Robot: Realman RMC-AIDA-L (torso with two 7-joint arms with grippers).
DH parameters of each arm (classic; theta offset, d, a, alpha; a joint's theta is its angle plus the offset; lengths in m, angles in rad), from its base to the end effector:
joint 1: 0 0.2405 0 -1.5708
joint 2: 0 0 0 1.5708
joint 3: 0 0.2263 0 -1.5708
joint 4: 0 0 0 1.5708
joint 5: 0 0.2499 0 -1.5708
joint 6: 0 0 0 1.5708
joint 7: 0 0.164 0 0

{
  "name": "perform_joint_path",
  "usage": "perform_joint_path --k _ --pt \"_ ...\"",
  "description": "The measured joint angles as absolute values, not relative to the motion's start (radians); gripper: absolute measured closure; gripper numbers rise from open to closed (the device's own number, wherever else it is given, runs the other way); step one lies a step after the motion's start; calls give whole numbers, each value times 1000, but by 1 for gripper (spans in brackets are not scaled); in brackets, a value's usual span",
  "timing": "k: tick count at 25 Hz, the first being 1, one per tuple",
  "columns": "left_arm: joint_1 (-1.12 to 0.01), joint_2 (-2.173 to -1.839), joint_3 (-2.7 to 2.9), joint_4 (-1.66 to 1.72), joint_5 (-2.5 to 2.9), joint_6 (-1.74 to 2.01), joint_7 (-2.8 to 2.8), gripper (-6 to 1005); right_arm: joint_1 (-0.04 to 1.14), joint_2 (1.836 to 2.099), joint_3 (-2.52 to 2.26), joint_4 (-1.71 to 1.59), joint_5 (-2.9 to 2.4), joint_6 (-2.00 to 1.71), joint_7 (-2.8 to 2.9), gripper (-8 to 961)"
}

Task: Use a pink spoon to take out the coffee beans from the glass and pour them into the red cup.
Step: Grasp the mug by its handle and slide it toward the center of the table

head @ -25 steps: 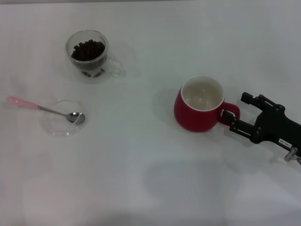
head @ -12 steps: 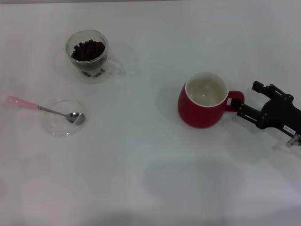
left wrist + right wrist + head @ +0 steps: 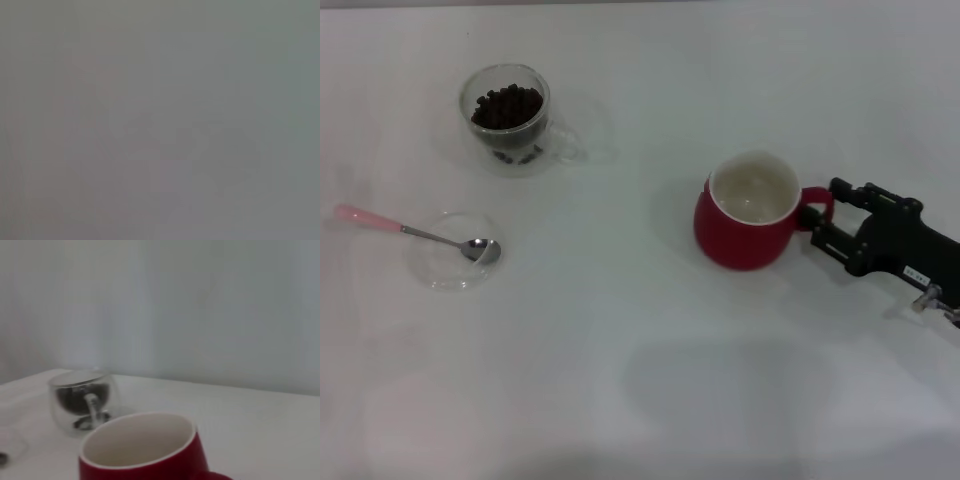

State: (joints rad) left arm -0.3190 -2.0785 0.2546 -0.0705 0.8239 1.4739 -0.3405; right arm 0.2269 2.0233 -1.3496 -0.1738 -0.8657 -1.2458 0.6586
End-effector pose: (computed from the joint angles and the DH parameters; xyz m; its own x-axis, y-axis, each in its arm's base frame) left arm -0.3978 0.2778 0.0491 0.5545 -0.2474 0.7946 0.8301 0.2317 -0.5072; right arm 0.3698 0.2637 -0.0550 0.7091 -0.2816 -0.6465 -0.6644 -0.5739 -0.4787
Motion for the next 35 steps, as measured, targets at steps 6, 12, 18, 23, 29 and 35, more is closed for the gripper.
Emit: perform_joint_path --k 6,12,18,23,29,35 --pt "-317 -2079 255 -71 823 1472 -340 375 241 2023 -1431 -193 -864 -1265 667 353" --pt "-317 -2079 255 -70 823 1472 -340 375 246 2023 -1455 -195 -865 -1284 668 365" --pt "-316 -2079 255 -70 823 1473 -341 375 250 2023 -1505 -198 -869 -1321 663 363" --pt "-315 -2079 255 -71 823 1475 -344 374 267 2022 -1583 -207 -870 -1322 668 362" --pt "-313 -2079 255 -70 824 1475 -344 375 275 2022 -1623 -209 -870 -1321 670 360" --pt "-304 -2079 252 -71 824 1475 -346 376 283 2021 -1647 -209 -872 -1326 670 363"
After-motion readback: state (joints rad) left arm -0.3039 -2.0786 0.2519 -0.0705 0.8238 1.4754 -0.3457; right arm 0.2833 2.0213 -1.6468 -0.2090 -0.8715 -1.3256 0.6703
